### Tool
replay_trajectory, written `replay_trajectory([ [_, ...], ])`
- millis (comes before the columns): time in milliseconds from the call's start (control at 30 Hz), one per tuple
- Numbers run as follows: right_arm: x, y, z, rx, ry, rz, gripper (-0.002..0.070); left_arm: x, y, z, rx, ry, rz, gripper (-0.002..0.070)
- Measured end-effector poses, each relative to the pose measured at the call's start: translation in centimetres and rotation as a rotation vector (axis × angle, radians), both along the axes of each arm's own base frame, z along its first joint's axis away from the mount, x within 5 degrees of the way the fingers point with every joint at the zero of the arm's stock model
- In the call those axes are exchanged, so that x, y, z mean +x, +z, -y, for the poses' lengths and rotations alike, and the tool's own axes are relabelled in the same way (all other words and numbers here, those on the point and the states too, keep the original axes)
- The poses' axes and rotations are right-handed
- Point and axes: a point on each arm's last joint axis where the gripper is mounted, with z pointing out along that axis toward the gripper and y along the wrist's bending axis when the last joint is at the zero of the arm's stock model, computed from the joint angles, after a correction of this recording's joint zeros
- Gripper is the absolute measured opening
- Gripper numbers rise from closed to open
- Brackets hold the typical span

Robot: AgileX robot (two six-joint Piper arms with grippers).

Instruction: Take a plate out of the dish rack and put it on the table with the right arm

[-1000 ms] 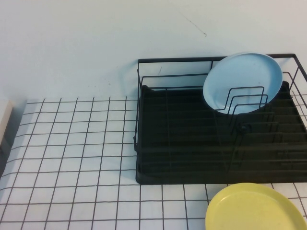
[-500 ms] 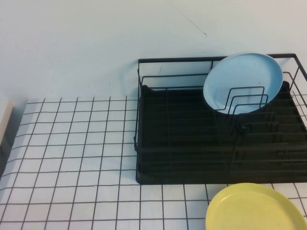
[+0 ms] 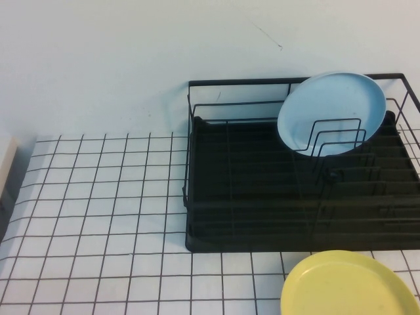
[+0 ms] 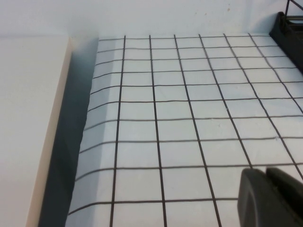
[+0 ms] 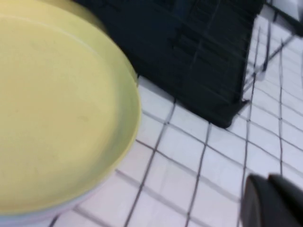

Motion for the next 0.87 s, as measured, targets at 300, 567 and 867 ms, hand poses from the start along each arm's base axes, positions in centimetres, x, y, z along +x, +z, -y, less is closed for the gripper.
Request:
replay_trajectory([
  [300, 0.13, 0.47, 0.62, -0.025, -0.097, 0.136, -0.0002, 0.00, 0.00, 0.00, 0.000, 0.000, 0.000, -0.0003],
  [567, 0.13, 0.48, 0.85, -0.051, -0.125, 0.138, -0.0002, 0.00, 0.00, 0.00, 0.000, 0.000, 0.000, -0.0003],
  [867, 0.13, 0.48, 0.86, -0.049, -0.128, 0.138, -0.0002, 0.00, 0.00, 0.00, 0.000, 0.000, 0.000, -0.0003],
])
